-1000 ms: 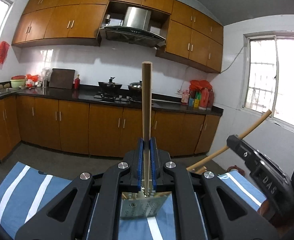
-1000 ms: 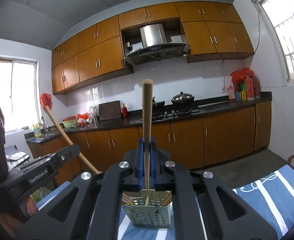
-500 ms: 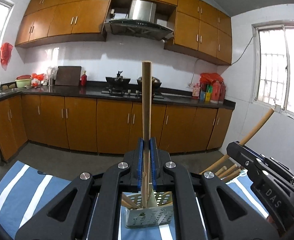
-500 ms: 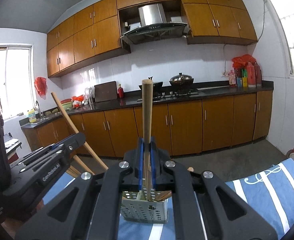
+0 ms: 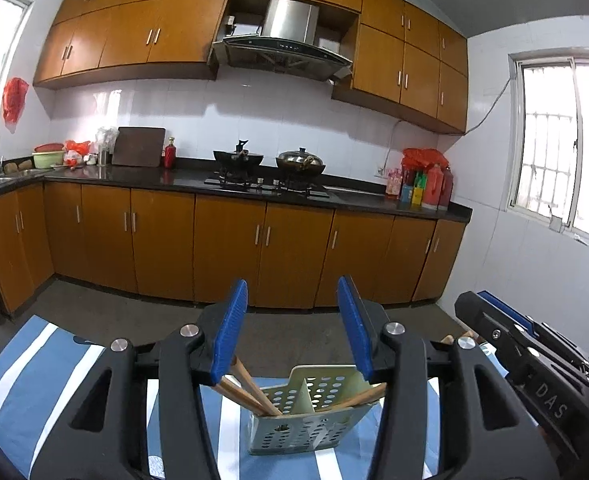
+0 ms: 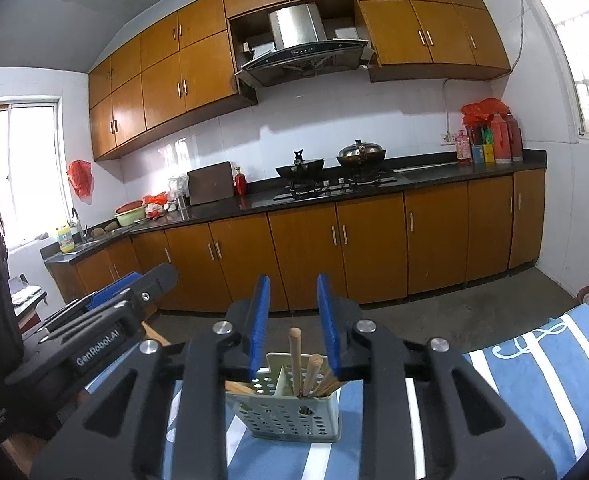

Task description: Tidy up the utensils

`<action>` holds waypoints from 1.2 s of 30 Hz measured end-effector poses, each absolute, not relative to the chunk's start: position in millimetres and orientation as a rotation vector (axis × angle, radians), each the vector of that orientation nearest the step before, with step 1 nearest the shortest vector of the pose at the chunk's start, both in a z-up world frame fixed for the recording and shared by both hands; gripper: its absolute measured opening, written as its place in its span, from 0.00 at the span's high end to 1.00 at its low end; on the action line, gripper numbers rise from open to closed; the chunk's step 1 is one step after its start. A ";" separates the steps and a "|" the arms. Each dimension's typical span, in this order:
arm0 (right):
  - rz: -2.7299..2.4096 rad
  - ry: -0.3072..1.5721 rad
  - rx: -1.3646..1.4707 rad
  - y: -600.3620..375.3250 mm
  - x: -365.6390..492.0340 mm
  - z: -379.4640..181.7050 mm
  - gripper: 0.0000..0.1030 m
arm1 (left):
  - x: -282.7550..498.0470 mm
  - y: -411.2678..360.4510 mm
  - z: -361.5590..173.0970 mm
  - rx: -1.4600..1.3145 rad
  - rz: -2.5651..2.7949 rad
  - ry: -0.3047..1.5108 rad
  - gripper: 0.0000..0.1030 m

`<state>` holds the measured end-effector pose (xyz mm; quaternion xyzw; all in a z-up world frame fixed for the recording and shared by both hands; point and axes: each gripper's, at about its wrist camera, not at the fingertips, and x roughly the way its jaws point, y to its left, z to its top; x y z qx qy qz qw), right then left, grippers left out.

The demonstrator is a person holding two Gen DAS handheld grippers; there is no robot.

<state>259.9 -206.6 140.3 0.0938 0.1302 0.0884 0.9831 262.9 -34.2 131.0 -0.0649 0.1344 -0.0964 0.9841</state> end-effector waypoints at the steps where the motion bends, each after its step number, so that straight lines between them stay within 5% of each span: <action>1: 0.176 0.257 0.188 -207.6 258.1 141.6 0.75 | 260.7 -32.6 133.0 -0.138 -0.196 0.268 0.54; 8: 0.160 0.217 0.175 -215.9 226.2 147.4 0.63 | 232.9 -14.2 150.1 -0.154 -0.185 0.232 0.53; 14: 0.152 0.171 0.173 -222.9 178.9 147.2 0.40 | 197.6 10.9 147.6 -0.154 -0.151 0.240 0.45; 20: 0.149 0.127 0.128 -215.4 129.0 139.9 0.13 | 154.6 37.1 134.4 -0.137 -0.110 0.249 0.27; 22: 0.144 0.116 0.110 -211.6 115.2 136.9 0.04 | 136.8 43.2 127.4 -0.117 -0.098 0.246 0.13; 26: 0.131 0.124 0.095 -206.5 95.6 125.7 0.04 | 111.1 47.5 115.7 -0.087 -0.081 0.245 0.02; 36: 0.048 0.198 0.051 -193.1 66.0 89.3 0.04 | 69.3 48.6 71.5 -0.049 -0.027 0.304 0.02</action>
